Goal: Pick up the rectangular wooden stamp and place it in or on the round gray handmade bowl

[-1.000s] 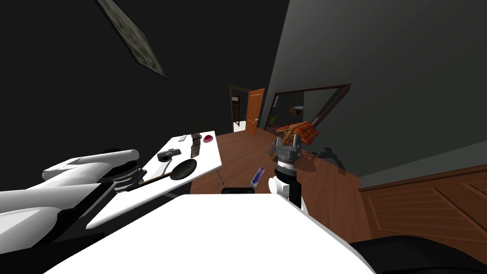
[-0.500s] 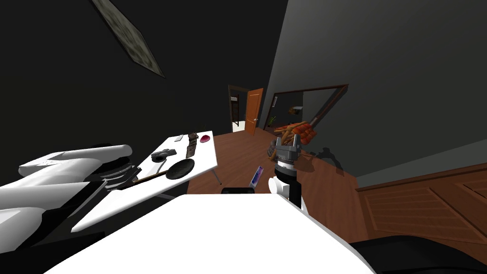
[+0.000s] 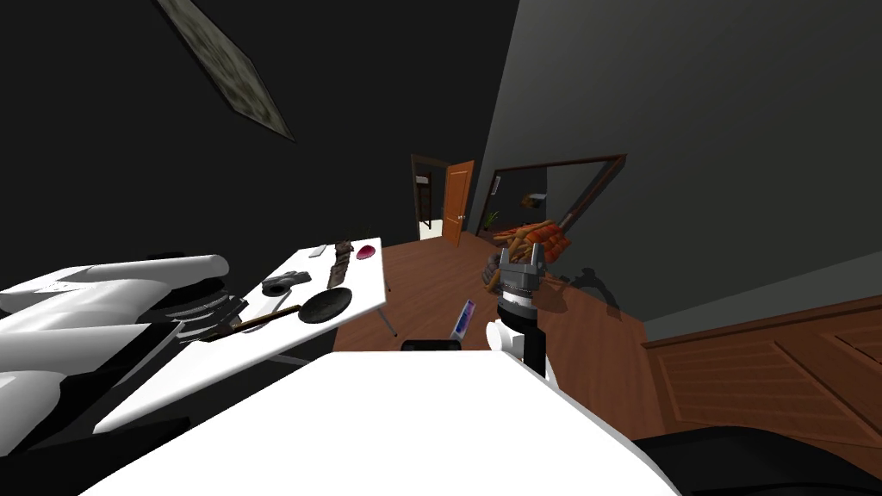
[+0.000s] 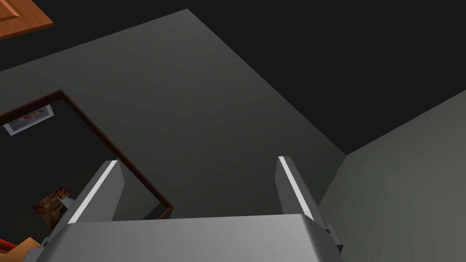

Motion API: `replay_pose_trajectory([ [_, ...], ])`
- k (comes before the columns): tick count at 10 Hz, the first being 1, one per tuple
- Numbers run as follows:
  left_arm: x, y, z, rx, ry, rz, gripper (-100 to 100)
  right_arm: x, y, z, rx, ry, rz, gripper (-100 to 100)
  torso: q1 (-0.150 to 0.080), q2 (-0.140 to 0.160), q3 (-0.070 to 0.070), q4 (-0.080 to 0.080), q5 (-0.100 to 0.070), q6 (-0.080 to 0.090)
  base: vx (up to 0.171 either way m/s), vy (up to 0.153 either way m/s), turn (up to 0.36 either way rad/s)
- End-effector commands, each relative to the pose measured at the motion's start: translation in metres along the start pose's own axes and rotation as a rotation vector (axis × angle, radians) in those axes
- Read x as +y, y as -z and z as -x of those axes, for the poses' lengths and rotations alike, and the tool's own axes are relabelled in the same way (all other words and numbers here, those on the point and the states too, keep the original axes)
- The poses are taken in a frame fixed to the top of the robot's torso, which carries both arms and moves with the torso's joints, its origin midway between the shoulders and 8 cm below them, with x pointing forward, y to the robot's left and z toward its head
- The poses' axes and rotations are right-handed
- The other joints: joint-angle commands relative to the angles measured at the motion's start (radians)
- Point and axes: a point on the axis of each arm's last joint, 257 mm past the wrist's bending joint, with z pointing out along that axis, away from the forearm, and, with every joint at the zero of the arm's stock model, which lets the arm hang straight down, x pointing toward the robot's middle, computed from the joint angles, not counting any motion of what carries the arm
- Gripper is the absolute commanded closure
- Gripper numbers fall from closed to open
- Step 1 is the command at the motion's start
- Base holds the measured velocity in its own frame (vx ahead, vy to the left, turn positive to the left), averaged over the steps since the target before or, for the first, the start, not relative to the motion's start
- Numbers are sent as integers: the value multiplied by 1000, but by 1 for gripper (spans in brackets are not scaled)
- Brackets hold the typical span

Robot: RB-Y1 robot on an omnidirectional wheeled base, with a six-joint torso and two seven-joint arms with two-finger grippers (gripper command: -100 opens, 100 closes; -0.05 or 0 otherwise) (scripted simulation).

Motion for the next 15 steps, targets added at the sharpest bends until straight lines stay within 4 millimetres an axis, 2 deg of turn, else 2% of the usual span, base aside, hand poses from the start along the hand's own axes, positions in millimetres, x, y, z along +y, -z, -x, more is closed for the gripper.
replay_pose_trajectory([
  [1, 1, 3, 0, 1, -1, 1, 100, 0, 0, 0, 0, 0, 0, 0, 0, 0, 0, 0, 0, 0, 11, -47, -13],
  [10, 4, 61, 22, 2, 12, 13, 100, 0, 0, 0, 0, 0, 0, 0, -3, -2, -1, -1, 1, 2, 34, -103, -16],
  [11, 3, 58, 20, 2, 11, 11, 100, 0, 0, 0, 0, 0, 0, 0, -3, -1, -1, -1, 1, 2, 4, -57, -10],
  [12, 4, 58, 20, 3, 11, 12, -100, 0, 0, 0, 0, 0, 0, 0, 1, 0, 0, 0, 2, 2, -2, -12, -5],
  [15, 4, 58, 20, 3, 11, 12, -100, 0, 0, 0, 0, 0, 0, 0, 7, 1, 0, 0, 4, 1, -1, -2, -1],
])
